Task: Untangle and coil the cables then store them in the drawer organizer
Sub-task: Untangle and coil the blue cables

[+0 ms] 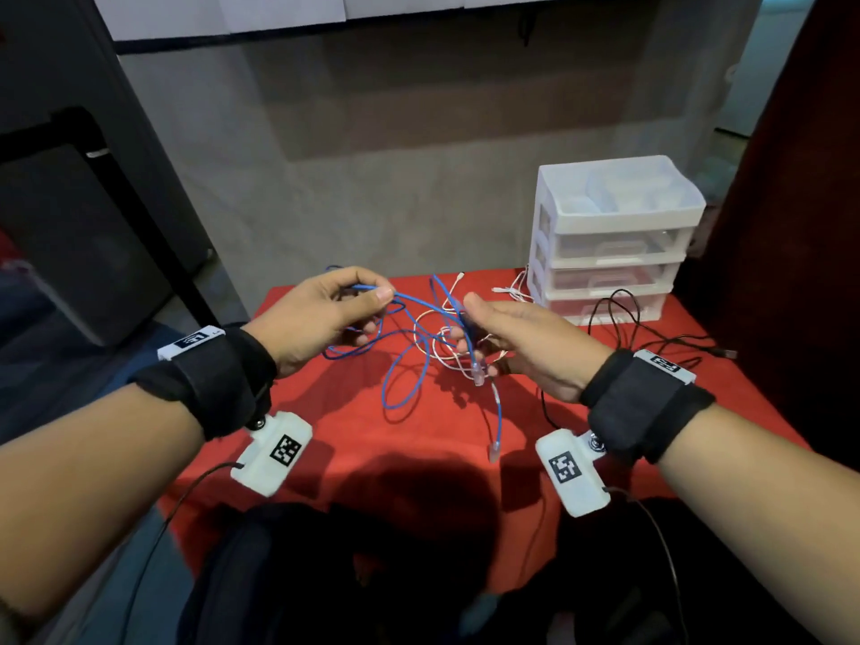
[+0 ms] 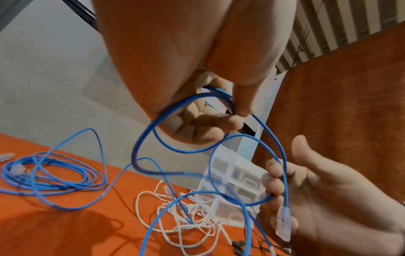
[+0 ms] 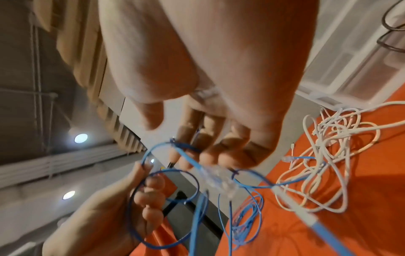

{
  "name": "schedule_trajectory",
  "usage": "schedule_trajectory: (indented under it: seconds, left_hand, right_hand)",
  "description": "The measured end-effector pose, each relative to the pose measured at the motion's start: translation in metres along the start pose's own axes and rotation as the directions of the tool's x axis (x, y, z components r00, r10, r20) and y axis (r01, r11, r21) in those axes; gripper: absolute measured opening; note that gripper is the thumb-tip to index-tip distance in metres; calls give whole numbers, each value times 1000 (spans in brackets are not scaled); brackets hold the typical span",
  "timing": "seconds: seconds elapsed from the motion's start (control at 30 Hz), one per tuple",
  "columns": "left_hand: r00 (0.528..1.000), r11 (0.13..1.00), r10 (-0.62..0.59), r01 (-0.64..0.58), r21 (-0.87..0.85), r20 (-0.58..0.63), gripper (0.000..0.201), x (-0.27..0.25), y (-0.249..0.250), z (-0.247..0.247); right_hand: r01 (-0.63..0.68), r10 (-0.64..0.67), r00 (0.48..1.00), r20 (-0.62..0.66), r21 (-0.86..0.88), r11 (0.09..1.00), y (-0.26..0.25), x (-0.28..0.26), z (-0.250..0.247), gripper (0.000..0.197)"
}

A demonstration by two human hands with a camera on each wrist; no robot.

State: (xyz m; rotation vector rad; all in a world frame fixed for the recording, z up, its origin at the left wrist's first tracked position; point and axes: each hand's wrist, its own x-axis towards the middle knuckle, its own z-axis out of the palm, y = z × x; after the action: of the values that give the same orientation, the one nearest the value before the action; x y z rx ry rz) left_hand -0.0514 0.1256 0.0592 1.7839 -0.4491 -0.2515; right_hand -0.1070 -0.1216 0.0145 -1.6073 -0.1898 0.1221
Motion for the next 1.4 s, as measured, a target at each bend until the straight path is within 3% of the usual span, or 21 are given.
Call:
schedule_trajectory:
  seconds: [0.07,0.13,0.27,0.33,0.4,0.5,0.6,0.7,0.77,0.83,0.9,0.97,1.03,1.1,1.17,1.23,1.3,1.4]
  left_hand:
    - [999,1000,-8,9,-17,47,4,-1,-3,4]
    - [998,997,-22,26,-72,58,10,0,-1,4]
    - [988,971,-155,153,-182,1,22,4,-4,-13]
    - [971,962,-227,213,-170,-71,14,7,-10,-30]
    - [941,951,-292,268,-152,-170,9,7,-21,-48]
    - [895,927,-372,375,-36,-245,23,2,-40,-67]
    - [890,881,-369,427,204,-268,38,-2,-53,-65]
    - [907,813,-336,415,408,-253,30,-1,-57,-52]
    - [906,823,-318,410,393,-278,25,2,-58,-42]
    - [914,894,-242,340,292,-324,16,5,-57,-34]
    - [926,956,-174,241,169,-336,23,7,-49,-27]
    - [944,989,-119,139,43,-307,26,6,-35,-20]
    - [963,999,-49,42,-34,-266,31,3,-17,-13]
    - [974,1000,11,-15,-18,-228,28,0,0,-6]
    - [979,996,61,-47,73,-196,19,-1,14,2]
    - [981,986,107,-84,144,-164,18,0,25,10]
    - [977,964,169,-137,226,-131,22,1,32,18]
    - [962,928,266,-237,289,-66,26,1,42,27]
  right_hand:
    - [-10,8,998,-61,-36,999,0,-1,-1,24]
    - [-14,17,976,-219,17,1000,1,2,-10,20]
    - [-6,156,842,-516,280,960,3,10,-47,14]
    - [32,163,774,-612,294,955,6,6,-68,13]
    - [28,148,740,-656,250,968,9,-2,-88,16]
    - [-29,119,756,-644,149,988,14,-13,-106,14]
    - [-41,69,768,-636,58,997,17,-17,-106,18]
    - [-79,82,830,-552,30,996,14,-17,-90,16]
    - [-125,116,883,-455,10,992,13,-15,-76,15]
    - [-166,138,914,-381,-43,985,13,-15,-62,16]
    - [-187,136,922,-362,-109,976,15,-17,-52,18]
    - [-209,146,931,-336,-160,965,19,-19,-47,18]
    - [-248,196,954,-227,-226,942,26,-21,-45,19]
    - [-289,268,957,-107,-393,873,32,-22,-43,21]
    - [-307,299,949,-102,-525,794,34,-19,-37,26]
    - [-249,192,968,-159,-610,752,34,-9,-29,49]
    - [-103,11,989,-151,-623,776,27,-1,-17,65]
    - [26,-67,996,-60,-525,850,20,5,1,66]
